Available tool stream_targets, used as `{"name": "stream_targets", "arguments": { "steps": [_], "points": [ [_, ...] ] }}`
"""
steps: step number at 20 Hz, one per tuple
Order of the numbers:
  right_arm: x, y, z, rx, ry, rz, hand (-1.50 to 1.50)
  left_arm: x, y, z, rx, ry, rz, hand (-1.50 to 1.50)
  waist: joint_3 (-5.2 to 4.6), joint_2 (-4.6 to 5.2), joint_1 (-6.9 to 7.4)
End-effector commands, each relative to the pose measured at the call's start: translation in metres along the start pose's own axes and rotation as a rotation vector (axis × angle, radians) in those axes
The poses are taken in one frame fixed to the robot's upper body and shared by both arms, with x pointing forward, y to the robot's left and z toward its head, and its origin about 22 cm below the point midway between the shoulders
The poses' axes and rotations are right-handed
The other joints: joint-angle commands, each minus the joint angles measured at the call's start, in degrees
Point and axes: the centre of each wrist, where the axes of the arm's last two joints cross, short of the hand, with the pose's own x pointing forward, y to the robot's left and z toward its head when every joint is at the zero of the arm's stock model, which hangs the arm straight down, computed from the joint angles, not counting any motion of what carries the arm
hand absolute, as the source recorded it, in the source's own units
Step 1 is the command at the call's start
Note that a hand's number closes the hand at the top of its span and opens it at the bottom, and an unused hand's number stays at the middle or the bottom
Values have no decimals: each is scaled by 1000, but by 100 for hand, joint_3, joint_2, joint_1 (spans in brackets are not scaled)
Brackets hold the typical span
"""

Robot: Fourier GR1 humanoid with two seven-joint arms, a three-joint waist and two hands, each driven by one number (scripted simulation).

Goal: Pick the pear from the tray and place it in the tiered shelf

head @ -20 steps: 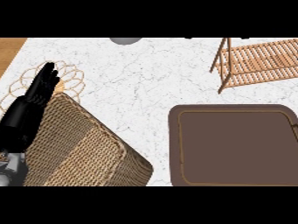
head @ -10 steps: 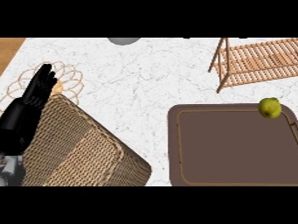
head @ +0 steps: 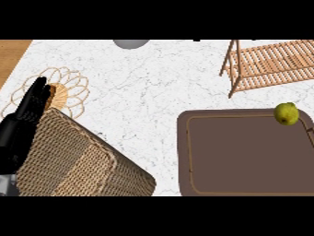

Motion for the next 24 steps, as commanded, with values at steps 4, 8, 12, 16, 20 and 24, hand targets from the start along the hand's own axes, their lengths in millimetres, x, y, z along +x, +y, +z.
{"name": "stream_targets", "arguments": {
  "steps": [4,8,12,16,20,24],
  "points": [
    [-56,0,12,81,141,508,-150,-8,-7,4,-23,52,34,0,-477,226,-188],
    [-44,-5,3,175,124,542,-150,-8,-7,-1,-32,62,56,0,-457,189,-169],
    [-46,-31,-6,29,253,408,-150,-9,2,7,-27,73,42,0,-440,138,-161],
    [-19,-57,-19,-102,229,200,-150,-12,1,8,-38,77,45,0,-435,158,-193],
    [-1,-86,-25,-211,232,4,-150,-17,-2,13,-28,93,63,0,-439,129,-252],
    [-3,-114,-27,-291,317,-165,-150,-17,-4,17,-26,80,56,0,-439,126,-302]
  ]
}}
